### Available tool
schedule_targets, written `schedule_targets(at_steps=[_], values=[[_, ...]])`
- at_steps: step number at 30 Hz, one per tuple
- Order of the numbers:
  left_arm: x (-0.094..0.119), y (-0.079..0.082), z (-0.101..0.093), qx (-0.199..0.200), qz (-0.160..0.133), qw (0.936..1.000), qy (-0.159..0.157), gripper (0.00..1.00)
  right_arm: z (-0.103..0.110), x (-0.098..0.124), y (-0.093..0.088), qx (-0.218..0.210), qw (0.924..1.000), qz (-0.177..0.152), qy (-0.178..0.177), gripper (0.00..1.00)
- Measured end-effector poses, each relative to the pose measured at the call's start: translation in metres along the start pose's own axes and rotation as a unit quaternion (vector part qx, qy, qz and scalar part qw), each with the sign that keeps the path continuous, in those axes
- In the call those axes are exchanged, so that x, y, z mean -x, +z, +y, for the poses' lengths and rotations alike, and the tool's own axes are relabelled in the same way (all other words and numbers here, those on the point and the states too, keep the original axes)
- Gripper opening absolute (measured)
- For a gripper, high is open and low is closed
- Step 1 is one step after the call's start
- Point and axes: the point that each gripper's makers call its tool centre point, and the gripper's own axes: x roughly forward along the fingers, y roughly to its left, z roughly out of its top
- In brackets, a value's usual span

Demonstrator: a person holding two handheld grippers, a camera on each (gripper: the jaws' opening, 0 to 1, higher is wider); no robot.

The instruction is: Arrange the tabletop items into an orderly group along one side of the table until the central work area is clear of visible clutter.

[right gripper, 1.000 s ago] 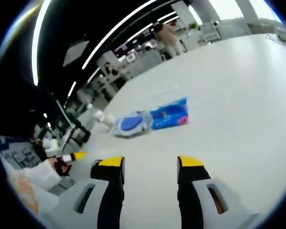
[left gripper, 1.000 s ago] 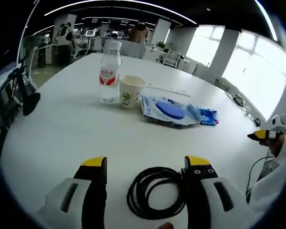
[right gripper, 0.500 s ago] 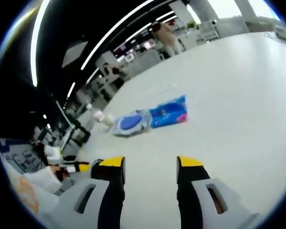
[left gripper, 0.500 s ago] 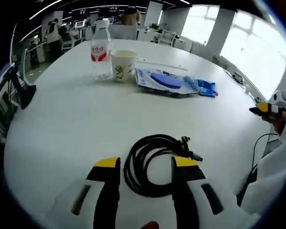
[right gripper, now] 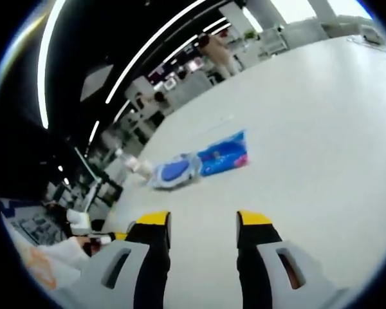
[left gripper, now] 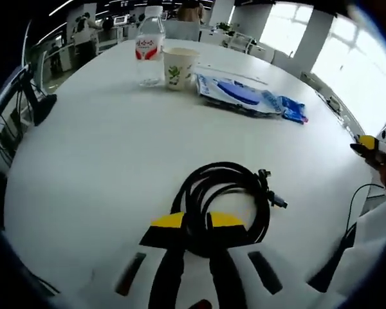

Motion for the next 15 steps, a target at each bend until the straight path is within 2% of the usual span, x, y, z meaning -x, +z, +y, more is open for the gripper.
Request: schedule_targets(at_steps=[4, 7, 10, 12, 13, 15], values=[[-0.004, -0.001, -0.004, -0.017, 0.007, 0.9998, 0.011, 0.13, 0.001, 0.000, -0.001, -0.009, 1.0000, -0.001, 0.001, 0.39], [-0.010, -0.005, -0.010, -0.024, 0.017, 0.9994, 0.017, 0.19, 0.003, -0.002, -0.002, -0.009, 1.0000, 0.002, 0.003, 0.38], [-0.009, -0.005, -0.003, -0.062, 0.024, 0.9961, 0.057, 0.14, 0.005, -0.004, -0.003, -0.009, 0.9999, 0.003, 0.008, 0.38], [-0.011, -0.004, 0.003, -0.058, 0.018, 0.9957, 0.070, 0.07, 0.006, -0.004, -0.002, -0.018, 0.9998, 0.001, 0.011, 0.38], [-0.012, -0.002, 0.007, -0.051, 0.014, 0.9964, 0.065, 0.06, 0.006, -0.005, -0.002, -0.021, 0.9997, 0.000, 0.012, 0.38], [-0.013, 0.000, 0.009, -0.014, -0.005, 0.9983, 0.056, 0.04, 0.006, -0.005, -0.003, -0.022, 0.9997, 0.001, 0.012, 0.37]])
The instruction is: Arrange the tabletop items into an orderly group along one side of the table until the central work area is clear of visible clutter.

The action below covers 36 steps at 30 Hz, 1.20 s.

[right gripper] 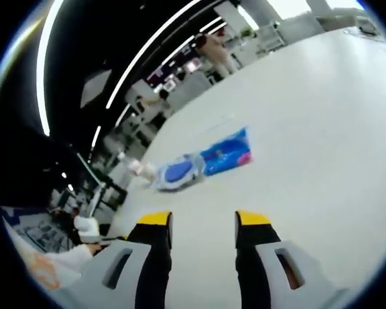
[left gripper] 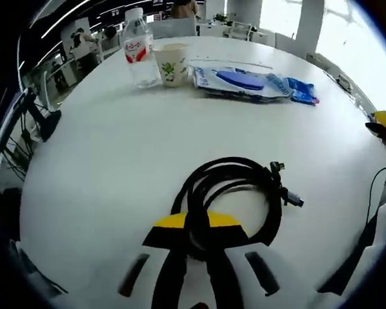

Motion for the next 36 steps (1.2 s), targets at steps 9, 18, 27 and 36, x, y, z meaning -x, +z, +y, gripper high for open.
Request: schedule_targets(at_steps=[9, 18, 27, 36], values=[[0.010, 0.012, -0.024, 0.025, -0.024, 0.9988, -0.035, 0.01, 0.000, 0.002, 0.002, -0.001, 1.0000, -0.002, 0.001, 0.36], [0.033, 0.056, -0.069, -0.008, -0.093, 0.9909, -0.097, 0.01, 0.004, -0.002, -0.001, -0.002, 0.9999, 0.007, 0.010, 0.36], [0.064, 0.096, -0.116, -0.028, -0.141, 0.9784, -0.149, 0.01, 0.055, -0.015, -0.026, -0.038, 0.9910, 0.067, 0.110, 0.46], [0.073, 0.109, -0.157, -0.037, -0.157, 0.9679, -0.193, 0.01, 0.111, -0.036, -0.042, -0.044, 0.9764, 0.116, 0.177, 0.48]])
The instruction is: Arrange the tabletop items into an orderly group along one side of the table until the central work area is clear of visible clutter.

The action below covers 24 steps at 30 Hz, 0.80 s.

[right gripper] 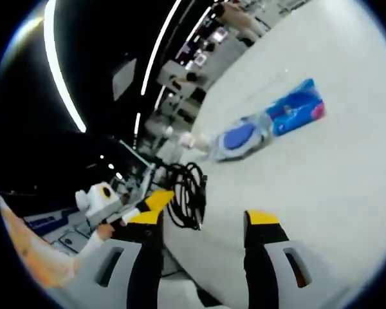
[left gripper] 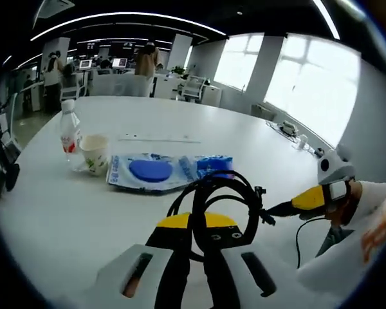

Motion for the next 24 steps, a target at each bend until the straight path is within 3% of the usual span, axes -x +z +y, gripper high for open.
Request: schedule_targets(at_steps=[3, 6, 7, 9, 13, 16, 18, 19, 21, 24], values=[[-0.002, 0.000, -0.008, 0.013, -0.004, 0.9999, -0.010, 0.02, 0.003, -0.009, 0.000, 0.021, 0.9997, 0.010, -0.005, 0.42], [-0.004, 0.000, -0.014, 0.029, -0.010, 0.9994, -0.013, 0.02, 0.001, -0.012, -0.001, 0.023, 0.9995, 0.018, -0.013, 0.19], [-0.004, 0.000, -0.015, 0.030, -0.011, 0.9994, -0.013, 0.02, -0.008, -0.009, 0.000, 0.010, 0.9989, 0.017, -0.042, 0.13], [-0.004, 0.001, -0.016, 0.028, -0.017, 0.9994, -0.011, 0.02, -0.004, -0.007, 0.002, 0.002, 0.9996, 0.017, -0.024, 0.12], [-0.003, 0.001, -0.021, 0.037, -0.024, 0.9986, -0.031, 0.04, -0.002, 0.000, 0.009, 0.004, 0.9997, 0.008, -0.024, 0.10], [-0.005, -0.004, -0.021, 0.036, -0.016, 0.9989, -0.026, 0.06, 0.009, 0.006, 0.024, -0.042, 0.9988, -0.021, 0.014, 0.05], [-0.006, -0.003, -0.024, 0.062, -0.031, 0.9969, -0.036, 0.08, 0.007, 0.010, 0.027, -0.013, 0.9998, -0.015, 0.003, 0.05], [-0.007, -0.003, -0.027, 0.093, -0.033, 0.9940, -0.047, 0.09, 0.009, 0.010, 0.028, -0.006, 0.9998, -0.019, 0.005, 0.05], [-0.009, -0.010, -0.029, 0.121, -0.020, 0.9911, -0.053, 0.17, 0.011, 0.012, 0.032, -0.012, 0.9995, -0.027, 0.011, 0.05], [-0.015, -0.020, -0.027, 0.173, -0.009, 0.9834, -0.054, 0.48, 0.010, 0.015, 0.039, -0.041, 0.9978, -0.047, 0.023, 0.05]])
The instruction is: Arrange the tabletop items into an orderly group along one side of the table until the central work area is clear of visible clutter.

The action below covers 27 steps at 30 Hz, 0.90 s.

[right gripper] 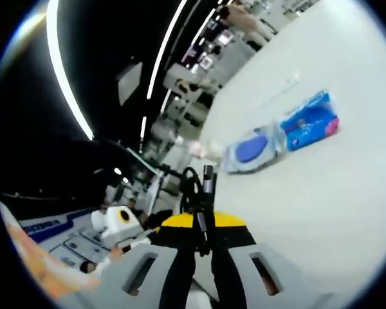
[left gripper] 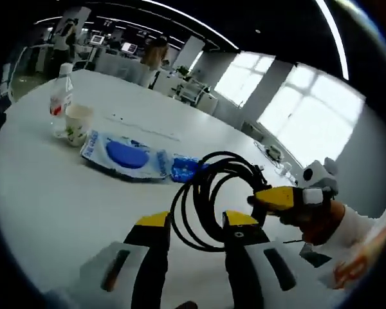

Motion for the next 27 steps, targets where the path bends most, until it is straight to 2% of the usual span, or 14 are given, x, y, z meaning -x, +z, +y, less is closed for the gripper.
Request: schedule_targets(at_steps=[2, 3, 4, 6, 8, 10, 11, 13, 14, 15, 17, 19, 22, 27], values=[[-0.002, -0.007, 0.005, 0.052, 0.005, 0.9986, 0.001, 0.66, 0.001, 0.001, 0.004, -0.023, 0.9996, -0.011, 0.013, 0.05], [-0.003, -0.007, 0.005, 0.082, 0.001, 0.9966, -0.003, 0.70, -0.001, 0.002, 0.006, -0.034, 0.9991, -0.019, 0.018, 0.05], [-0.003, -0.008, 0.001, 0.122, -0.004, 0.9922, -0.024, 0.71, 0.000, 0.003, 0.009, -0.039, 0.9987, -0.026, 0.022, 0.05], [-0.003, -0.008, -0.008, 0.184, -0.011, 0.9806, -0.066, 0.66, 0.002, 0.004, 0.012, -0.043, 0.9980, -0.033, 0.032, 0.05], [-0.003, -0.004, -0.017, 0.223, -0.025, 0.9696, -0.099, 0.60, 0.007, 0.004, 0.013, -0.045, 0.9976, -0.036, 0.040, 0.05], [-0.006, -0.002, -0.025, 0.292, -0.031, 0.9465, -0.133, 0.51, 0.008, 0.003, 0.014, -0.045, 0.9972, -0.040, 0.044, 0.05], [-0.007, -0.001, -0.026, 0.303, -0.036, 0.9423, -0.139, 0.46, 0.006, 0.003, 0.014, -0.044, 0.9973, -0.043, 0.041, 0.05], [-0.010, -0.001, -0.025, 0.290, -0.042, 0.9460, -0.140, 0.26, -0.004, 0.003, 0.008, -0.027, 0.9991, -0.031, 0.010, 0.05], [-0.014, -0.003, -0.016, 0.277, -0.046, 0.9537, -0.109, 0.22, -0.008, 0.004, 0.009, -0.022, 0.9990, -0.038, 0.001, 0.06], [-0.016, -0.008, -0.017, 0.260, -0.028, 0.9594, -0.106, 0.19, -0.014, 0.005, 0.005, -0.029, 0.9991, -0.031, -0.010, 0.06], [-0.021, -0.012, -0.014, 0.231, -0.017, 0.9689, -0.087, 0.15, -0.029, 0.007, 0.000, -0.031, 0.9983, -0.026, -0.042, 0.06], [-0.024, -0.015, -0.012, 0.211, -0.009, 0.9745, -0.077, 0.07, -0.036, 0.007, -0.003, -0.026, 0.9979, -0.023, -0.054, 0.06], [-0.030, -0.012, -0.012, 0.214, -0.004, 0.9738, -0.076, 0.06, -0.045, 0.006, -0.004, -0.028, 0.9971, -0.019, -0.069, 0.07], [-0.045, -0.014, -0.005, 0.163, 0.018, 0.9849, -0.054, 0.06, -0.059, 0.000, 0.006, -0.009, 0.9956, -0.020, -0.091, 0.07]])
